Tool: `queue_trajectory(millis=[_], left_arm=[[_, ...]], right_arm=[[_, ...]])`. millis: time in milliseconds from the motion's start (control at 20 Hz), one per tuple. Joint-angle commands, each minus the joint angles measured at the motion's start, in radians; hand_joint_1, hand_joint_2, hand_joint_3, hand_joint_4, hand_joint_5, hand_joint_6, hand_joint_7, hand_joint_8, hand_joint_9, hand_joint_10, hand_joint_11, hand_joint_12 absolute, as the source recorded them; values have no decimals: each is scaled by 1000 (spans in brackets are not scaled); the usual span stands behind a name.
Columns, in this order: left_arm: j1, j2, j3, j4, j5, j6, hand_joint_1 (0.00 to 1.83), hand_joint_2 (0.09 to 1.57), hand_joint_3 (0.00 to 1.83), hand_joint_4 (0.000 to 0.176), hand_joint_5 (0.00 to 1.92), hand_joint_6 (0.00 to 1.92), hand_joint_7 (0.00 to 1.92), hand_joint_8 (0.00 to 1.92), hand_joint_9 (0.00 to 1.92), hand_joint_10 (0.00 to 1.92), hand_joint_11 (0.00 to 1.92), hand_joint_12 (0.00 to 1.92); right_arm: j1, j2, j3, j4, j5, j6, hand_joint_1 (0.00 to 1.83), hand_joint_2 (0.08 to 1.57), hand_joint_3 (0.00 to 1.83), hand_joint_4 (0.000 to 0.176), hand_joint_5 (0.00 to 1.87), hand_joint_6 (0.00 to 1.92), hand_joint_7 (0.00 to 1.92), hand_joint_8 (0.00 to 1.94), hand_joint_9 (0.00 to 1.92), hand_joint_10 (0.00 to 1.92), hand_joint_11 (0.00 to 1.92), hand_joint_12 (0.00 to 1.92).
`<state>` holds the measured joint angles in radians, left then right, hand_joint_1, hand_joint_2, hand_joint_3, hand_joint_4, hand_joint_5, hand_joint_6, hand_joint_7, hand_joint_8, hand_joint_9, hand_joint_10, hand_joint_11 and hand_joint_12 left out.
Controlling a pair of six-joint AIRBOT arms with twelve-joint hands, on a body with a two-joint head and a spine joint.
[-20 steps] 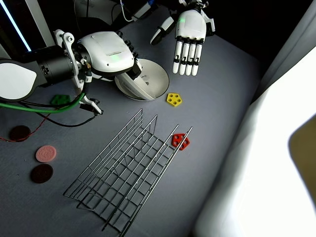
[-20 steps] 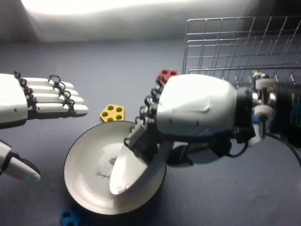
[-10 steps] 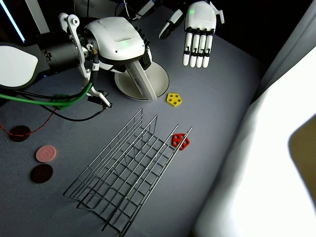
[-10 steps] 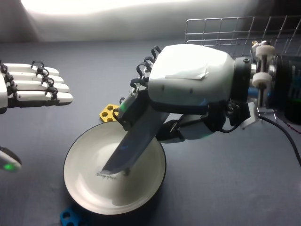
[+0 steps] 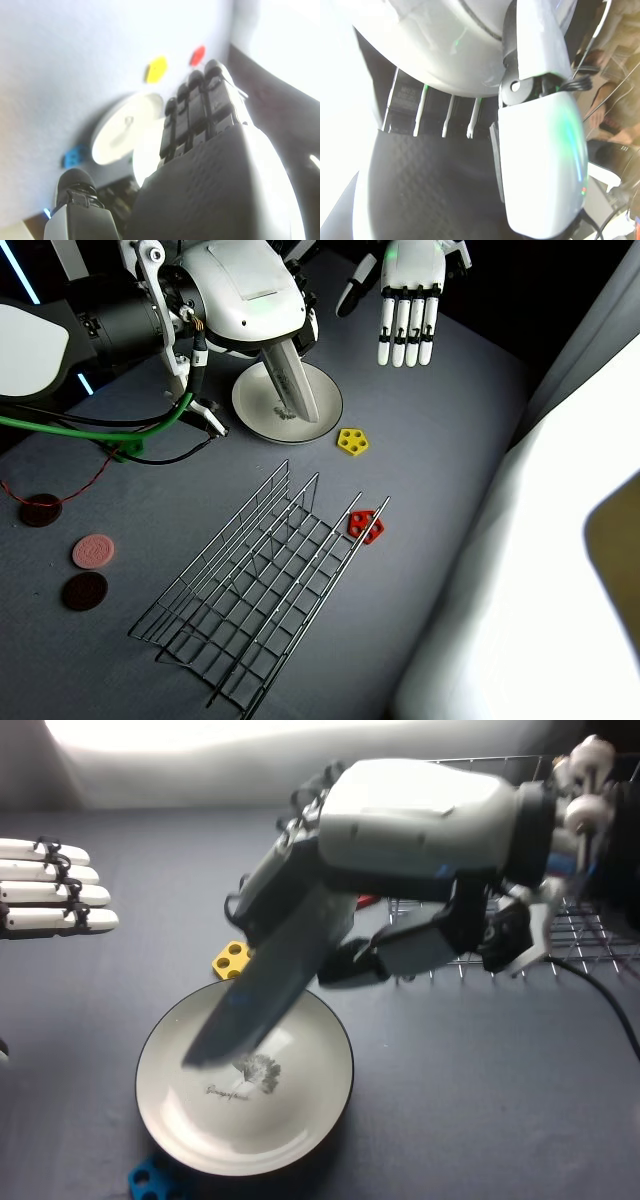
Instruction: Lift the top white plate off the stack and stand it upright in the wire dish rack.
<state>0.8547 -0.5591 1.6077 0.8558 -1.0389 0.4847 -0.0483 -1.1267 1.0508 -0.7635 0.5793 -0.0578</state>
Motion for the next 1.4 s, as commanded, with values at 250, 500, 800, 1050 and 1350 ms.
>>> queue_trajectory(millis=[250, 500, 800, 1050, 1350], left_arm=[[-16, 43, -15, -101, -8, 199, 183, 931, 1, 0, 47, 8, 60, 7, 74, 7, 99, 14], [-15, 60, -9, -191, -3, 243, 149, 923, 0, 0, 47, 2, 74, 4, 80, 4, 97, 13], [-12, 61, -33, -172, -20, 272, 178, 915, 0, 0, 56, 3, 74, 2, 88, 4, 110, 18], [-9, 61, -37, -153, -34, 274, 154, 915, 0, 0, 56, 1, 85, 3, 91, 3, 115, 19], [0, 65, -44, -151, -51, 251, 188, 905, 0, 0, 78, 5, 111, 8, 128, 12, 143, 31]], right_arm=[[25, 22, 68, 209, 170, 77, 1497, 1041, 0, 0, 1003, 902, 1118, 476, 1161, 648, 1018, 1321], [25, 38, 109, 258, 241, 184, 1489, 1081, 2, 0, 910, 1047, 981, 684, 1051, 845, 967, 1421], [25, 52, 163, 397, 240, 224, 1491, 1071, 0, 0, 935, 972, 1037, 605, 1083, 819, 957, 1448], [25, 72, 208, 433, 225, 344, 1490, 1080, 0, 0, 904, 1037, 1027, 624, 1072, 824, 932, 1471], [25, 80, 221, 440, 223, 376, 1496, 1065, 0, 0, 896, 1041, 1040, 649, 1149, 677, 960, 1381]])
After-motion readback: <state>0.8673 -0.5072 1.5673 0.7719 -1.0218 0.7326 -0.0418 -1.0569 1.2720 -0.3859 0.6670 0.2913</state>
